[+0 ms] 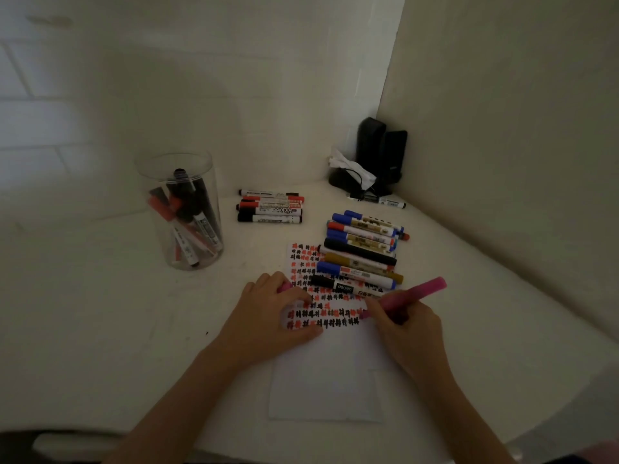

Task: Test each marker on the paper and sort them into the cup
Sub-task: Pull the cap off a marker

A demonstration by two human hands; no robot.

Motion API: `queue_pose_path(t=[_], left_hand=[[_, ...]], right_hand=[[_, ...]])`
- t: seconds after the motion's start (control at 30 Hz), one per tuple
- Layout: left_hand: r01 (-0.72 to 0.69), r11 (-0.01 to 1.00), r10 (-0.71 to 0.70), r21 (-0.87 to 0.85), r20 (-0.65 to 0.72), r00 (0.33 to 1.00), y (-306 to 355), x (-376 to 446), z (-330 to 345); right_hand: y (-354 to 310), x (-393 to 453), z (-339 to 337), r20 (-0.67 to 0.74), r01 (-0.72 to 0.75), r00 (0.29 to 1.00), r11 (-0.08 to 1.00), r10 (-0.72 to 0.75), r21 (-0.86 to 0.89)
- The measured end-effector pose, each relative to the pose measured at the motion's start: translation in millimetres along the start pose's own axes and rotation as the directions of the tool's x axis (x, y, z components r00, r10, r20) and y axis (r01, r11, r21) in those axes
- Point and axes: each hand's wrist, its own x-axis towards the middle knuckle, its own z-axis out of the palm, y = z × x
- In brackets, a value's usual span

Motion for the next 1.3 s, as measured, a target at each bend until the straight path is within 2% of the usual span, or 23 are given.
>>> queue_pose_path(t=[0.33, 0.4, 0.5, 0.6, 0.73, 0.8, 0.9, 1.03, 1.2, 1.3], left_hand=[[-0.03, 0.999, 0.03, -0.024, -0.032, 0.999, -3, 0, 2], [-0.001, 0.989, -0.002, -0.148, -0.014, 1.0, -1, 1, 0], [0.158, 0.867, -0.161, -0.473, 0.034, 0.986, 2, 2, -6], [0.122, 0.826, -0.176, -0.55, -0.047, 0.983, -1, -2, -13], [0.154, 0.678, -0.226, -0.719, -0.005, 0.974, -4, -6, -22], [0.172, 0.635, -0.269, -0.753, -0.006, 0.963, -7, -5, -23], [0.178, 0.607, -0.301, -0.774, -0.017, 0.954, -8, -4, -22], [0.099, 0.657, -0.248, -0.747, -0.09, 0.965, -7, -5, -22], [0.043, 0.658, -0.201, -0.752, -0.12, 0.972, -9, -3, -26], [0.031, 0.659, -0.209, -0.752, -0.143, 0.967, -10, -3, -28]], right_hand=[[5, 0, 2, -0.035, -0.053, 0.998, 0.998, 0.054, 0.021], [3, -1, 1, -0.017, -0.059, 0.998, 0.997, 0.06, 0.039], [3, 2, -2, -0.08, -0.091, 0.992, 0.992, 0.098, 0.085], [0, 4, -7, -0.128, -0.057, 0.989, 0.991, 0.073, 0.122], [-10, 4, -8, -0.098, -0.013, 0.995, 0.987, 0.03, 0.163], [-19, 5, -7, -0.091, -0.068, 0.991, 0.957, 0.097, 0.283], [-34, 6, 0, -0.011, -0.175, 0.978, 0.844, 0.209, 0.508], [-49, 5, 22, 0.1, -0.193, 0.981, 0.849, 0.166, 0.492], [-60, 1, 38, 0.113, -0.126, 0.99, 0.87, 0.082, 0.477], [-63, -3, 45, 0.124, -0.132, 0.989, 0.845, 0.078, 0.518]])
